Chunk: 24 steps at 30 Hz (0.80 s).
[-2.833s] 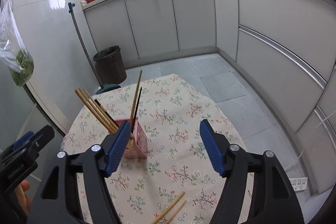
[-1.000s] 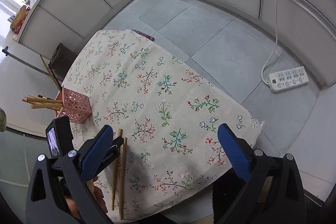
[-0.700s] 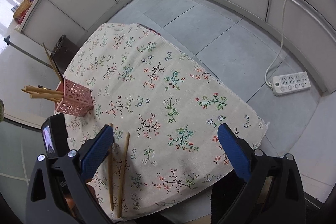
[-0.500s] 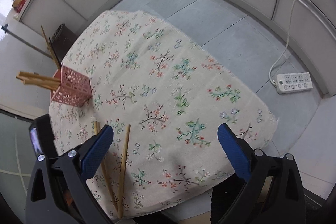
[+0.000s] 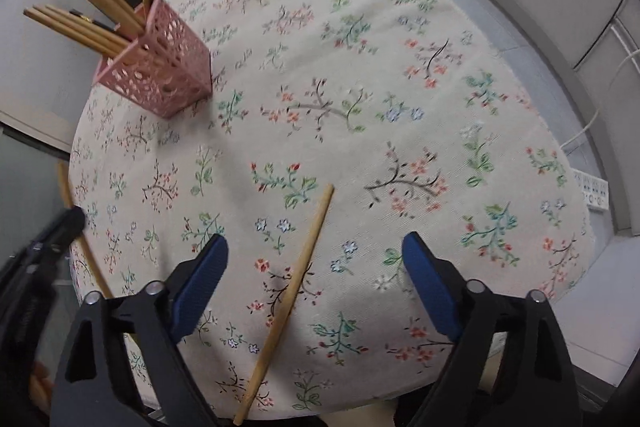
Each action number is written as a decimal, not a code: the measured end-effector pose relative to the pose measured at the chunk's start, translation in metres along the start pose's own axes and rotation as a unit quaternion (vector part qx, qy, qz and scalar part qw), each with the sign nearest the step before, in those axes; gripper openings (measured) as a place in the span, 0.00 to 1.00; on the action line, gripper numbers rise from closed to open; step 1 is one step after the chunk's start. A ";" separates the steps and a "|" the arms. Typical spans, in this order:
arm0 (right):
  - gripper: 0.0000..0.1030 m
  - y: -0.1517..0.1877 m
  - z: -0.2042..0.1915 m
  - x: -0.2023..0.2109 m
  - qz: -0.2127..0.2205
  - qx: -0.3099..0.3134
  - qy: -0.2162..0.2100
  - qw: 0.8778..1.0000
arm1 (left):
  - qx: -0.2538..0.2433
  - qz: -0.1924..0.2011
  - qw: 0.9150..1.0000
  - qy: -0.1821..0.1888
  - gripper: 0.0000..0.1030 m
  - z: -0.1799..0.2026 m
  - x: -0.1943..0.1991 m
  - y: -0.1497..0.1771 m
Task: Organize utensils
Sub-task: 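Grasp a wooden chopstick with the left gripper while the right gripper grasps the other, then lift both chopsticks upright and carry them over the pink holder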
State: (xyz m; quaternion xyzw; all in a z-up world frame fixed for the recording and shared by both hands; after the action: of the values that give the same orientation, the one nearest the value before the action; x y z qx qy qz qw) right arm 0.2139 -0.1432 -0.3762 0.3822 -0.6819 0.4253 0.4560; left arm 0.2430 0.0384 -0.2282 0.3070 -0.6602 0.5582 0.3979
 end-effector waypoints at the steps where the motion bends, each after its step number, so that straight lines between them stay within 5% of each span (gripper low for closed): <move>1: 0.80 0.002 -0.001 -0.005 -0.008 -0.003 -0.003 1.000 | 0.005 0.008 1.000 0.002 0.06 -0.004 0.006 -0.004; 7: 0.75 0.009 -0.010 -0.019 -0.024 0.001 0.006 1.000 | 0.021 0.029 0.999 0.001 0.06 -0.014 0.018 -0.016; 9: 0.62 0.015 -0.015 -0.030 -0.048 -0.002 -0.004 0.999 | 0.023 0.034 0.999 0.000 0.06 -0.016 0.021 -0.018; 13: 0.55 0.011 -0.021 -0.033 -0.036 -0.001 0.014 0.999 | 0.026 0.040 0.999 0.001 0.07 -0.016 0.024 -0.020; 15: 0.32 0.008 -0.022 -0.033 -0.031 -0.009 0.011 0.999 | 0.029 0.041 0.999 0.001 0.06 -0.018 0.025 -0.021; 18: 0.14 0.007 -0.019 -0.035 -0.033 -0.027 0.006 0.999 | 0.033 0.044 0.998 0.003 0.06 -0.020 0.025 -0.022; 24: 0.07 -0.003 -0.008 -0.029 -0.021 -0.059 -0.031 0.998 | 0.040 0.051 0.998 0.009 0.06 -0.022 0.030 -0.023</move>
State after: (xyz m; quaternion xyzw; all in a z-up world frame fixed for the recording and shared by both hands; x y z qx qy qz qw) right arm 0.2272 -0.1332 -0.4017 0.3819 -0.7113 0.3630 0.4652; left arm 0.2522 0.0564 -0.1897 0.2837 -0.6481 0.6067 0.3625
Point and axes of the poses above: each gripper's, at about its wrist camera, not at the fingertips, and x roughly against the way its jaws point, z to its right, y to its underside, the point moved 10 cm from there along -x, roughly the way its jaws point, and after that the axes turned 2 degrees about x, right-handed, at the moved point
